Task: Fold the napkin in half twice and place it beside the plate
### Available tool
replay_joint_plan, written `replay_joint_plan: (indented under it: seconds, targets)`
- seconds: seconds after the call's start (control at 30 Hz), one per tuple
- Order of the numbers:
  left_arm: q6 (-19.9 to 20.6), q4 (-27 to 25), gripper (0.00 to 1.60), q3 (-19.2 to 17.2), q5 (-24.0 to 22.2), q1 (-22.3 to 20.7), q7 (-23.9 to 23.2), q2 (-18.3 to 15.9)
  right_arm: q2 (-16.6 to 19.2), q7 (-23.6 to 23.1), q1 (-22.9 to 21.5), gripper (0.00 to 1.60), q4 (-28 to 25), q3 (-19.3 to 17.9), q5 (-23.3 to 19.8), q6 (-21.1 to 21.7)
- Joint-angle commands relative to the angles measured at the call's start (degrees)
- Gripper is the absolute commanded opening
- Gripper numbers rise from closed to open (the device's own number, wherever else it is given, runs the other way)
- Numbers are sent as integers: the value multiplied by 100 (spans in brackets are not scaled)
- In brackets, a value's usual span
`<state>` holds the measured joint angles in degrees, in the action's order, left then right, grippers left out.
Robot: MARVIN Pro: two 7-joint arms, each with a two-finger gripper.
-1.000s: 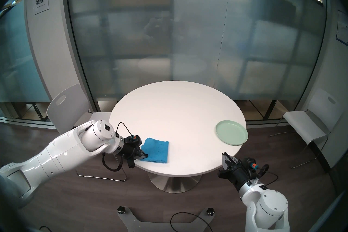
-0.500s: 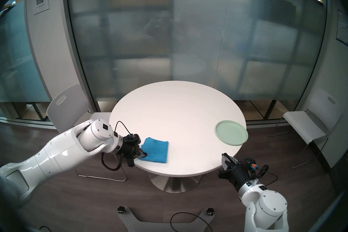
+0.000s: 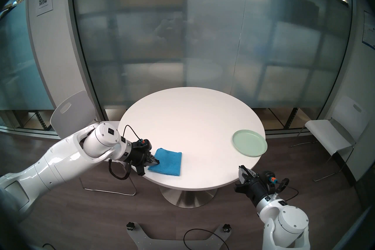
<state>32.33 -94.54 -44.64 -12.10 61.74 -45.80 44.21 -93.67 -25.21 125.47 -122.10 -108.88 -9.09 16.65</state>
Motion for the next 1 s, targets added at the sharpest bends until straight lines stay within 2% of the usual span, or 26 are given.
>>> replay_joint_plan:
  seconds: [0.0, 0.4, 0.6, 0.73, 0.97]
  targets:
    - [12, -8, 18, -112, -11, -97, 30, -41, 17, -20, -41, 70, -115, 3, -10, -37]
    - [-23, -221, 19, -303, -149, -184, 141, 72, 28, -88, -54, 70, -97, -69, -79, -168]
    - [-68, -336, 15, -530, -431, -131, 399, 410, 56, -137, -110, 71, -121, -192, -119, -220]
    - [-45, -293, 14, -610, -468, -75, 729, 629, 47, -191, -152, 71, -160, -224, -162, -293]
    - [-18, -227, 19, -612, -450, -14, 1115, 753, 0, -281, -203, 72, -163, -237, -261, -492]
